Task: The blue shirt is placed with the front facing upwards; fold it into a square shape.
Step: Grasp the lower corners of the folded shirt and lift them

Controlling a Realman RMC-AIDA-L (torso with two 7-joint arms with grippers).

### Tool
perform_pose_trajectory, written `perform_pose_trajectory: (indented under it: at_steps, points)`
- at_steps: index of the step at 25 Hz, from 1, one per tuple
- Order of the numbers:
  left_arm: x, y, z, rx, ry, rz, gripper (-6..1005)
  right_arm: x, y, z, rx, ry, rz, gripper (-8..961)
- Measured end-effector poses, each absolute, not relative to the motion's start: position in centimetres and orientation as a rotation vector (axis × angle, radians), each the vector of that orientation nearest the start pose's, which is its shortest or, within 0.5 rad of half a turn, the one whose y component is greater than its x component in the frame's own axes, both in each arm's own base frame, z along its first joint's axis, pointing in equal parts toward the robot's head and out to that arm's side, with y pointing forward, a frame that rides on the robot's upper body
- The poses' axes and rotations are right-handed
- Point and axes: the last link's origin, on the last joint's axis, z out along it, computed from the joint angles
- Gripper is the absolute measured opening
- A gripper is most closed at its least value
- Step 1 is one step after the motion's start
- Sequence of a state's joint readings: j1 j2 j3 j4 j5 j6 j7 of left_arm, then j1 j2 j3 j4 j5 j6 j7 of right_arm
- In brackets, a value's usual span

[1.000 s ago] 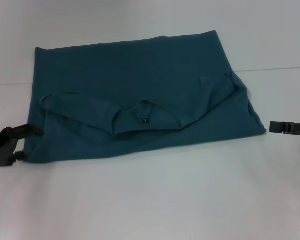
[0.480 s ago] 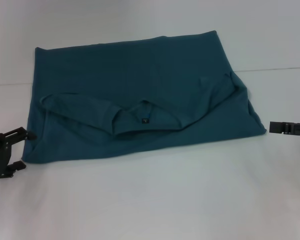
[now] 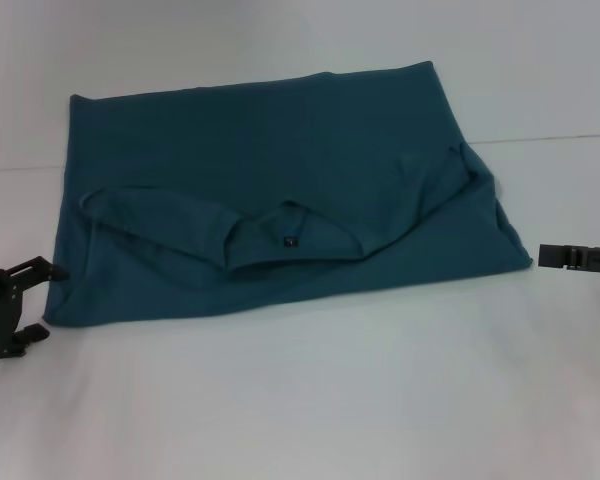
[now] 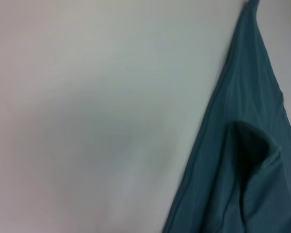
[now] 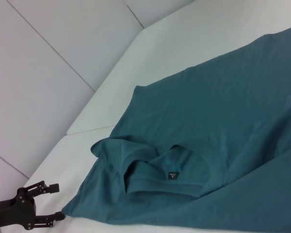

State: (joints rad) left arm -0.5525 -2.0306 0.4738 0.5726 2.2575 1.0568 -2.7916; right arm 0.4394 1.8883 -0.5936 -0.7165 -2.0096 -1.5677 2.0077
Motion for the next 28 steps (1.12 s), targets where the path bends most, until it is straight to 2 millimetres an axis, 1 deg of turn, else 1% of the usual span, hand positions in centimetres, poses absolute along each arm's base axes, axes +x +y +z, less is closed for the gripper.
perform_pose_trajectory:
  at_steps: [5,10,18,28]
  points:
    - [-35.3,36.8,3.0,1.701,2.977,1.026,891,32.4,32.9,10.2,-2.306,1.404,0.687,905]
    - [-34.6,37.4,2.4,1.710,2.961,1.015,881,32.3,32.9,10.1,-2.311,1.393,0.691,904]
    - [-33.8,38.1,2.3,1.744,2.935,1.015,866,32.4,32.8,10.1,-2.308,1.393,0.697,903]
    - [-33.9,37.9,1.9,1.750,2.938,0.984,846,32.4,32.8,10.4,-2.294,1.393,0.716,902]
